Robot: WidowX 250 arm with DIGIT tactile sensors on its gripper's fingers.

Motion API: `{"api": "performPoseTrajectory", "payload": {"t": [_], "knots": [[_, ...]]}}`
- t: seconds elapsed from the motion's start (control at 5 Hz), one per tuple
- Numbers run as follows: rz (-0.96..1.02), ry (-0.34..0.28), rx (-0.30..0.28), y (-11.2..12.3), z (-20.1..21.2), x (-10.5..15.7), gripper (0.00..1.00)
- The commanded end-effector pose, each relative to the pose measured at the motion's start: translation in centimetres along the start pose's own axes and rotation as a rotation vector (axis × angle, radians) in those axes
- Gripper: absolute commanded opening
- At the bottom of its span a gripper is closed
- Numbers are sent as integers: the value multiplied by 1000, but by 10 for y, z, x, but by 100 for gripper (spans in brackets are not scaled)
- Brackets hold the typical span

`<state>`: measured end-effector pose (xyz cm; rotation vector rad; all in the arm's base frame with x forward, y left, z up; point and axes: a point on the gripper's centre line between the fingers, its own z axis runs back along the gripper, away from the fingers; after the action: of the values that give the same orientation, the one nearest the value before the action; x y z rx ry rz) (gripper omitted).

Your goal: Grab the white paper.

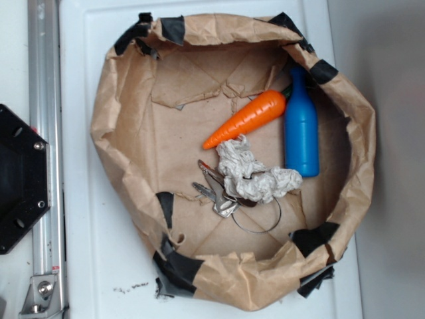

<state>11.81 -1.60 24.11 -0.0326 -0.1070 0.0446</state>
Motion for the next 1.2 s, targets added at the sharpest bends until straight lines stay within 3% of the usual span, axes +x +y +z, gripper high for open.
{"api": "performPoseTrajectory", "payload": {"t": [0.0,0.2,0.4,0.6,0.8,1.0], "knots": [[0,0,0,0,0,0,100],[142,11,42,18,-45,19,100],[278,-131,-31,37,-61,59,100],[358,-144,-121,41,-67,97,100],[348,-115,-64,31,-92,131,100],[232,-94,-3,8,-125,140,100]]}}
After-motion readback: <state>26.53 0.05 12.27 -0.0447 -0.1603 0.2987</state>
